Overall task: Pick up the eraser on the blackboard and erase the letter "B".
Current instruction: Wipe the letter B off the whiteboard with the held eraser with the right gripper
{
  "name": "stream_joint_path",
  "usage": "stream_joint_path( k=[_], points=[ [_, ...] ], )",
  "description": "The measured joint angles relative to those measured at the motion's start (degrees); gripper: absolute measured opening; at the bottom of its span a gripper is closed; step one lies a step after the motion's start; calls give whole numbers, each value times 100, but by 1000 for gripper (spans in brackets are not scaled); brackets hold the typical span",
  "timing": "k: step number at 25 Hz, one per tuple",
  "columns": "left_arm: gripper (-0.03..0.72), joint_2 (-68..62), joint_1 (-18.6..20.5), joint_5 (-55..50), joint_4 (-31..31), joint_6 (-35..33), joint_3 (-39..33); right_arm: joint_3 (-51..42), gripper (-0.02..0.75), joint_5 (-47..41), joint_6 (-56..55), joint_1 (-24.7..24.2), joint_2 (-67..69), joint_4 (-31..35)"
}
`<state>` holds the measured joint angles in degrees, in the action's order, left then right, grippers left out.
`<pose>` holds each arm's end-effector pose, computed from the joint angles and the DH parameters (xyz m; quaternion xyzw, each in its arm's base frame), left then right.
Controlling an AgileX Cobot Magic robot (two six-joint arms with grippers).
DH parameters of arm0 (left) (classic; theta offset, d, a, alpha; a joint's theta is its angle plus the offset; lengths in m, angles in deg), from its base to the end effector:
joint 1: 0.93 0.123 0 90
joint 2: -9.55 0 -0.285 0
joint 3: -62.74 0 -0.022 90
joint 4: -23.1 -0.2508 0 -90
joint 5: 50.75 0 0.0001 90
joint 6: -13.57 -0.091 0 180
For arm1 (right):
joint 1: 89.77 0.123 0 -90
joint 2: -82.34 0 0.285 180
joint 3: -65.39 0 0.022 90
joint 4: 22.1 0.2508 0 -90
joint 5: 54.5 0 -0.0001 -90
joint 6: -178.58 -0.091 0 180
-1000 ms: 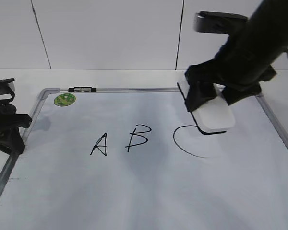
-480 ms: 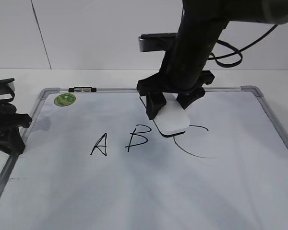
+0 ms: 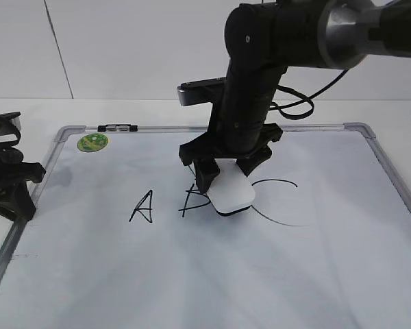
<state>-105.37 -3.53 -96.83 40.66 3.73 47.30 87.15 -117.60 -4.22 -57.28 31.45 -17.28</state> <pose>0.3317 -0.0349 0.1473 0.0052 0.9931 -0.1110 0.0378 0.3682 0.2425 0.2009 -0.2398 0.9665 0.0623 0.0674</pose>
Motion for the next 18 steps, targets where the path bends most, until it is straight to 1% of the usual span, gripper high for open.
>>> stream_joint_path(
  k=[5,11,12,13,14,18],
  points=[
    [94,0,0,-9,0,0,0,160,559,269,-22,0,65,-59],
    [91,0,0,-9,-20,13,0,307,560,317,-26,0,330,-81],
    [85,0,0,-13,-72,13,0,307,560,317,-35,0,380,-81],
    [50,0,0,-54,-174,-58,13,307,559,317,-35,0,431,-81],
    [39,0,0,-54,-199,-68,13,307,559,317,-35,0,461,-81],
    [34,0,0,-63,-199,-68,13,307,560,317,-35,0,500,-81]
  ],
)
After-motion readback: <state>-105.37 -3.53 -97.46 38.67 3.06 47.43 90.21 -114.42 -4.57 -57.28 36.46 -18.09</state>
